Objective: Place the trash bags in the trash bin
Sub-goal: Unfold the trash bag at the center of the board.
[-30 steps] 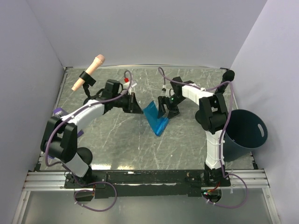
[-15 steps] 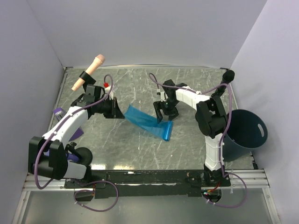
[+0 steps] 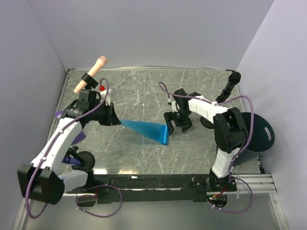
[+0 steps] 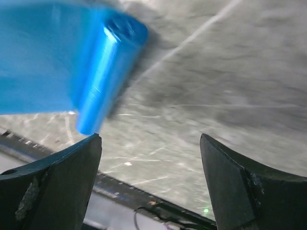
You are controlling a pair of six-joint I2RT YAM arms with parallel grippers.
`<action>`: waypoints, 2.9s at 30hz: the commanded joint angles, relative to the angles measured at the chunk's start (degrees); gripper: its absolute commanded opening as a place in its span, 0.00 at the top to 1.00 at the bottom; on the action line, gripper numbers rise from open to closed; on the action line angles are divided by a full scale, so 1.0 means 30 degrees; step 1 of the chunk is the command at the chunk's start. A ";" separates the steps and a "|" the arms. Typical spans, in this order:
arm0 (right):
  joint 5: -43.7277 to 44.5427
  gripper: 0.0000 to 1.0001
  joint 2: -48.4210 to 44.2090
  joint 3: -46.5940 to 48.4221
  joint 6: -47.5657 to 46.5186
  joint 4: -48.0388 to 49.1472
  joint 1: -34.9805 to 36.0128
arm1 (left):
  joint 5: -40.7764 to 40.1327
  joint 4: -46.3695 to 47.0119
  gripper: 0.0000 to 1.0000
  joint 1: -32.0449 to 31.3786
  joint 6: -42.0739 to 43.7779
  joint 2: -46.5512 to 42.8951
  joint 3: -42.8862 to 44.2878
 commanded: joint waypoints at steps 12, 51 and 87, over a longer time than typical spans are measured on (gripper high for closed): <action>-0.6823 0.12 0.3993 0.4854 0.0889 0.0458 0.0573 | 0.1323 -0.2823 0.99 0.0085 0.4583 -0.1248 0.4680; -0.1579 1.00 0.6283 0.7023 -0.2650 -0.0333 0.3475 | 0.1177 -0.6281 0.58 0.0407 0.7861 -0.4498 0.6182; -0.7086 1.00 -0.4120 0.9894 -1.4196 -0.6250 0.2567 | 1.2924 1.2861 0.13 -0.3752 1.6674 0.4460 -0.0711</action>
